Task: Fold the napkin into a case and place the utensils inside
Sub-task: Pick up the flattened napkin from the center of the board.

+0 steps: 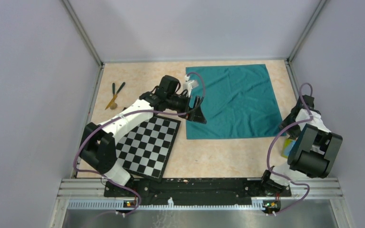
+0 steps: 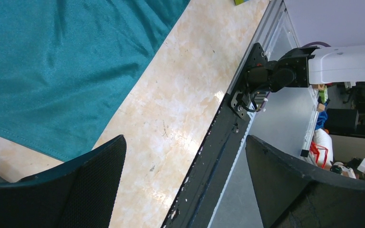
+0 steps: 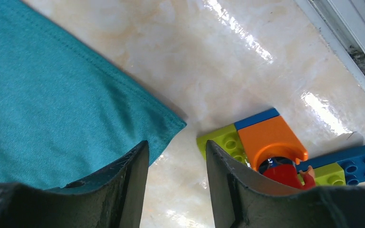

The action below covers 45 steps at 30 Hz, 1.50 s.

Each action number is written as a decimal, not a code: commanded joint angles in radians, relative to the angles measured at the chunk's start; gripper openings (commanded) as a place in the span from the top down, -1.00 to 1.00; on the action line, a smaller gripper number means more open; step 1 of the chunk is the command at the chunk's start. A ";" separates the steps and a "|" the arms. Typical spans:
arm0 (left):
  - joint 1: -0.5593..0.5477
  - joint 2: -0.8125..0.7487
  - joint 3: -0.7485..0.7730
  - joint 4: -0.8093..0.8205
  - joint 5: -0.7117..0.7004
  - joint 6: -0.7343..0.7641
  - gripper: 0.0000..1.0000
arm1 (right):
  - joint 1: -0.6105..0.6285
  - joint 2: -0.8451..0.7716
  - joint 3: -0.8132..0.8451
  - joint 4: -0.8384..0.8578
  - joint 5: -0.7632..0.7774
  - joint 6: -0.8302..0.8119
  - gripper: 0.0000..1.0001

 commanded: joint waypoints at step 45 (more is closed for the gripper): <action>0.007 -0.003 -0.021 0.046 -0.020 0.022 -0.98 | 0.041 -0.056 -0.015 0.004 -0.272 -0.014 1.00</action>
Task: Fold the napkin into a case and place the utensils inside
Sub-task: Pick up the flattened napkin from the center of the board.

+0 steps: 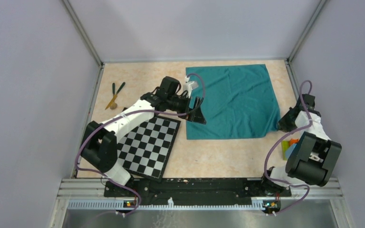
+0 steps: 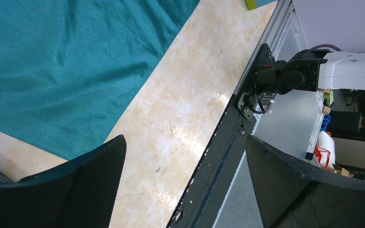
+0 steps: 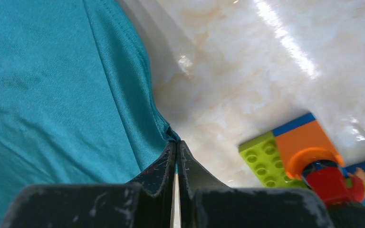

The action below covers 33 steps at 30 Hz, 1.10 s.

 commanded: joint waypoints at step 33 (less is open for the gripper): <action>0.030 0.018 -0.018 0.070 0.135 -0.031 -0.98 | 0.028 0.053 0.023 -0.124 0.158 0.052 0.06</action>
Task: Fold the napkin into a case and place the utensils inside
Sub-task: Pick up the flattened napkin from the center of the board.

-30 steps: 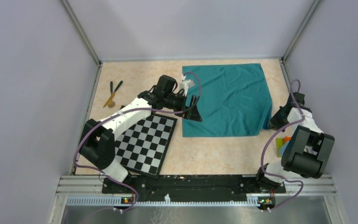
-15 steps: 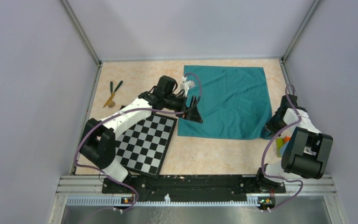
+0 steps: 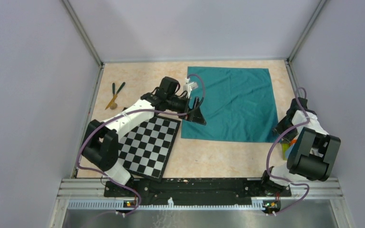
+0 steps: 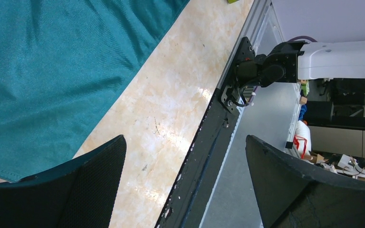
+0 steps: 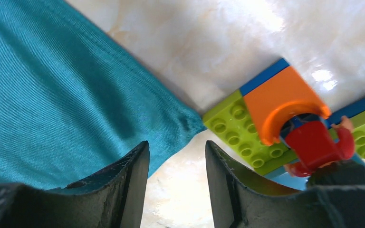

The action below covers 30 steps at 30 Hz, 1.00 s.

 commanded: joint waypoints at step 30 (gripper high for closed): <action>0.023 0.015 -0.008 0.037 0.019 0.006 -0.97 | -0.044 0.028 -0.018 0.129 -0.098 -0.045 1.00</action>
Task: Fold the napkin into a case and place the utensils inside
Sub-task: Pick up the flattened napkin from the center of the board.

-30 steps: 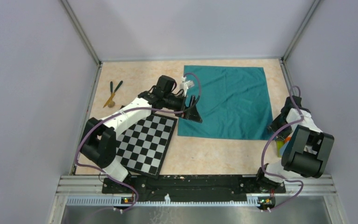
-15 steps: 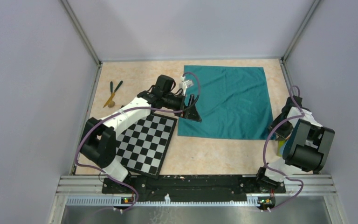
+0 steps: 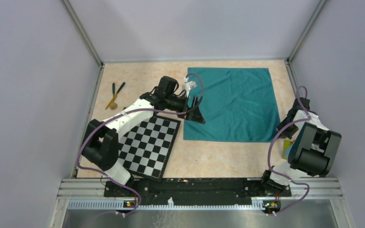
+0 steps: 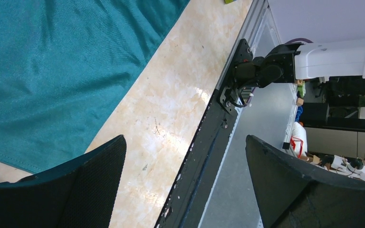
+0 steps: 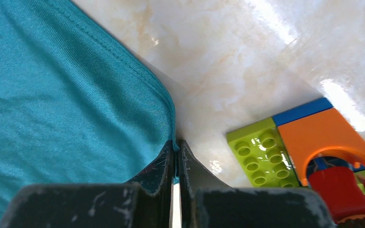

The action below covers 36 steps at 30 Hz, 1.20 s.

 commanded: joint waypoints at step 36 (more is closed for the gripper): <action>-0.248 0.288 0.182 -0.652 -1.087 -1.246 -0.39 | 0.162 -0.194 -0.105 0.023 0.171 0.365 1.00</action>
